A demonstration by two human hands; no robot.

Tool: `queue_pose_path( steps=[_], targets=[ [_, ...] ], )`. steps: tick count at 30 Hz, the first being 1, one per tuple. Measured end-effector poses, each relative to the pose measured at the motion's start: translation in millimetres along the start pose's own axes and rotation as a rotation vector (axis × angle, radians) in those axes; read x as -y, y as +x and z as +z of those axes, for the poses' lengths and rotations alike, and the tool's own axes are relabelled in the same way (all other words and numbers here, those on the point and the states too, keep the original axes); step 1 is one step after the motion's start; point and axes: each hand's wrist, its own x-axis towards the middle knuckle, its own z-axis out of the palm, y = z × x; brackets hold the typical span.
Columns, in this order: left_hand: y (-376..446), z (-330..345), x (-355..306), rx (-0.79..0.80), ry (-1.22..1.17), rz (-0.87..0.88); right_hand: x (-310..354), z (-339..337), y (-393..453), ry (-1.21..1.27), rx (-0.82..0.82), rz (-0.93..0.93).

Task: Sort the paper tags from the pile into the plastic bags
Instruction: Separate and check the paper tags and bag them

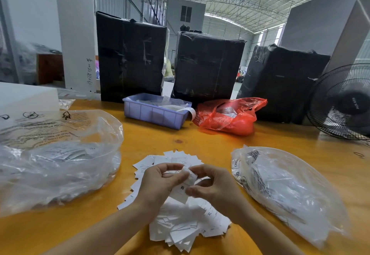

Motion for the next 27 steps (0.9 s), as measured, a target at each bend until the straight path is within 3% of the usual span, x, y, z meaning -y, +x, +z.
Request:
queue_pose_path(
  steps=[5, 13, 20, 24, 27],
  targets=[
    [0.3, 0.9, -8.8, 0.045, -0.067, -0.106, -0.5, -8.4, 2.7, 0.165, -0.122, 0.016],
    [-0.9, 0.2, -8.7, 0.107, 0.063, -0.133, -0.4, -13.4, 3.9, 0.148, -0.151, 0.008],
    [-0.3, -0.2, -5.1, 0.082, 0.062, -0.087, 0.2, -12.4, 2.2, 0.15, -0.018, 0.056],
    [-0.6, 0.3, -8.5, 0.087, 0.052, -0.109, -0.2, -15.0, 3.9, 0.243, -0.088, 0.1],
    [1.1, -2.2, -16.4, 0.144, 0.031, -0.224, -1.4, -18.7, 5.2, 0.365, -0.142, 0.172]
  ],
)
